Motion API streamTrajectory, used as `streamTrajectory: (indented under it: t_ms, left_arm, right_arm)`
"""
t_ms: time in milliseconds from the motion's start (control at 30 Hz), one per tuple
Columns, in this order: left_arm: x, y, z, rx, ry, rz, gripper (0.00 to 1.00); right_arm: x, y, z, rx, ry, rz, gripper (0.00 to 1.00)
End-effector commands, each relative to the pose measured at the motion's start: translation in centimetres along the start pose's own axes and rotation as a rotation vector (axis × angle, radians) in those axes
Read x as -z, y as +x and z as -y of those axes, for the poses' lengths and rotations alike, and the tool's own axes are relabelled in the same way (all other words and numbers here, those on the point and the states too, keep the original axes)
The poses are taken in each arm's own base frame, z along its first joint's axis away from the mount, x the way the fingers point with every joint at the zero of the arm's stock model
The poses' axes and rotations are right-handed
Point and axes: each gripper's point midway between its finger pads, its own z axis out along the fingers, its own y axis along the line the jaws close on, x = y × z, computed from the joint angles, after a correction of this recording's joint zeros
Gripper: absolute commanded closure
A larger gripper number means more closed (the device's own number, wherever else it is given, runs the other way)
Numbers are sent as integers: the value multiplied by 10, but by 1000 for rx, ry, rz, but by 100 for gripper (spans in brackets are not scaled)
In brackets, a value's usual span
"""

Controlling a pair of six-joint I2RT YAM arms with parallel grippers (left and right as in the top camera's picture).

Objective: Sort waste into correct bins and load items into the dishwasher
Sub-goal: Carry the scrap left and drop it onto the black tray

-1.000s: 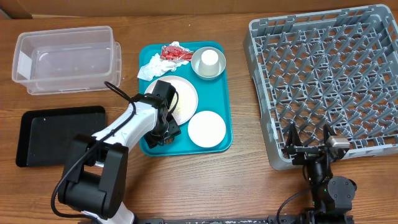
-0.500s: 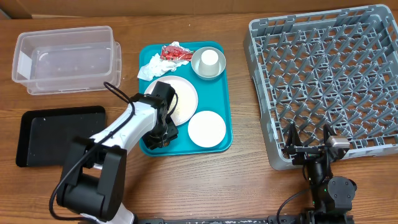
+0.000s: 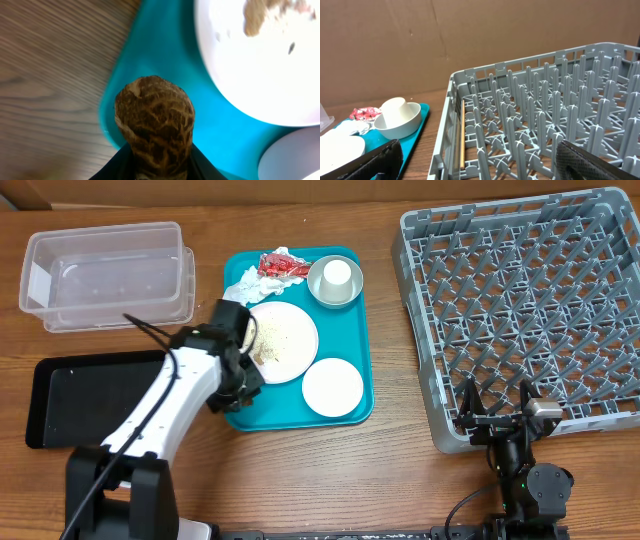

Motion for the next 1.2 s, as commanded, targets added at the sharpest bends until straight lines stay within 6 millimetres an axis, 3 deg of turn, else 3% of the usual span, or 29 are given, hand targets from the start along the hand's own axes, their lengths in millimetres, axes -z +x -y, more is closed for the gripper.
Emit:
streamTrajectory:
  t_ms: [0,167,300,533,667,733,900,1033,1167]
  left_arm:
    - [28,-28,-12,24,28,71,70]
    - [60,-71,-48,149,46,128,69]
    - [77,-103,-89,311,54,183,64]
    - [70,-135,-161,525,9,235,59]
    - [51,-143,-183,589,-8,201,59]
    - [41,-144,-187,600,-17,177,57]
    - [34,-142,-178,578,31,134,33]
    - [49,-147,-154,472,159,129,25]
    - [84,-149,-133,389,252,163,21]
  right_arm:
    - [0,1,1,4,2,8,0]
    - [0,1,1,4,2,8,0]
    - [0,1,1,4,2,8,0]
    - [0,1,1,4,2,8,0]
    - [0,1,1,4,2,8,0]
    - [0,1,0,4,2,8,0]
    - [0,1,1,4,2,8,0]
    - [0,1,1,4,2,9,0]
    - [0,1,0,4,2,8,0]
